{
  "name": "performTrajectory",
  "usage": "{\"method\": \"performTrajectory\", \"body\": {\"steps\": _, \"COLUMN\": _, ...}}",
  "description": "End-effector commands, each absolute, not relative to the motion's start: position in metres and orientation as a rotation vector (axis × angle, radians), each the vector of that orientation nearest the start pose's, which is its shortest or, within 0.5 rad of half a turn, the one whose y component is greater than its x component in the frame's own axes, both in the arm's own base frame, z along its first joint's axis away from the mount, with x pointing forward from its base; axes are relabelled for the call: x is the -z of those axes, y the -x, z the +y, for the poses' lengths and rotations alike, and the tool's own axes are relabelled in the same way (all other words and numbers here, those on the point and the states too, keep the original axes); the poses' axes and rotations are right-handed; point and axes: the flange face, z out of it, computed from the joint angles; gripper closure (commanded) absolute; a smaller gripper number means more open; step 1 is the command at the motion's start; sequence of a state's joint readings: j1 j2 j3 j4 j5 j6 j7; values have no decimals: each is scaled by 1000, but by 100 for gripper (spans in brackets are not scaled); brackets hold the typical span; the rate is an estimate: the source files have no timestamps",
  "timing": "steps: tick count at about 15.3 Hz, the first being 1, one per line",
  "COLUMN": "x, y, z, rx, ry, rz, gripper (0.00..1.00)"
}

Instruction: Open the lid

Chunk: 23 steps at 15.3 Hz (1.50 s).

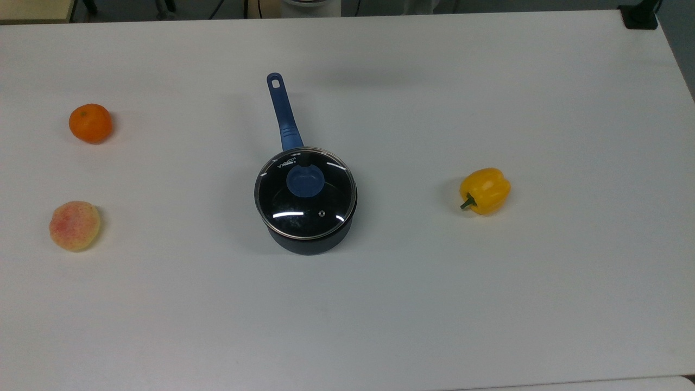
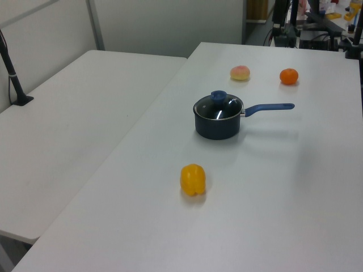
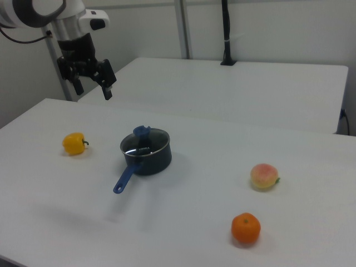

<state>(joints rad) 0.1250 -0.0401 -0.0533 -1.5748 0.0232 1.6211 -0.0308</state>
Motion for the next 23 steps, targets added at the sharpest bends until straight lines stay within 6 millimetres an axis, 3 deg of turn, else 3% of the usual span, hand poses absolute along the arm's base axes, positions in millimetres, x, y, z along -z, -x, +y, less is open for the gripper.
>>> {"method": "performTrajectory", "body": {"steps": 1, "x": -650, "y": -537, "z": 44, "rx": 154, "ry": 3091, "rz": -200, "gripper": 0}}
{"method": "performTrajectory", "body": {"steps": 12, "x": -653, "y": -535, "z": 41, "rx": 156, "ry": 3094, "rz": -194, "gripper": 0}}
{"method": "performTrajectory", "body": {"steps": 18, "x": -639, "y": -538, "z": 42, "rx": 114, "ry": 3107, "rz": -195, "gripper": 0}}
{"method": "performTrajectory", "body": {"steps": 23, "x": -629, "y": -555, "z": 46, "rx": 195, "ry": 3104, "rz": -176, "gripper": 0}}
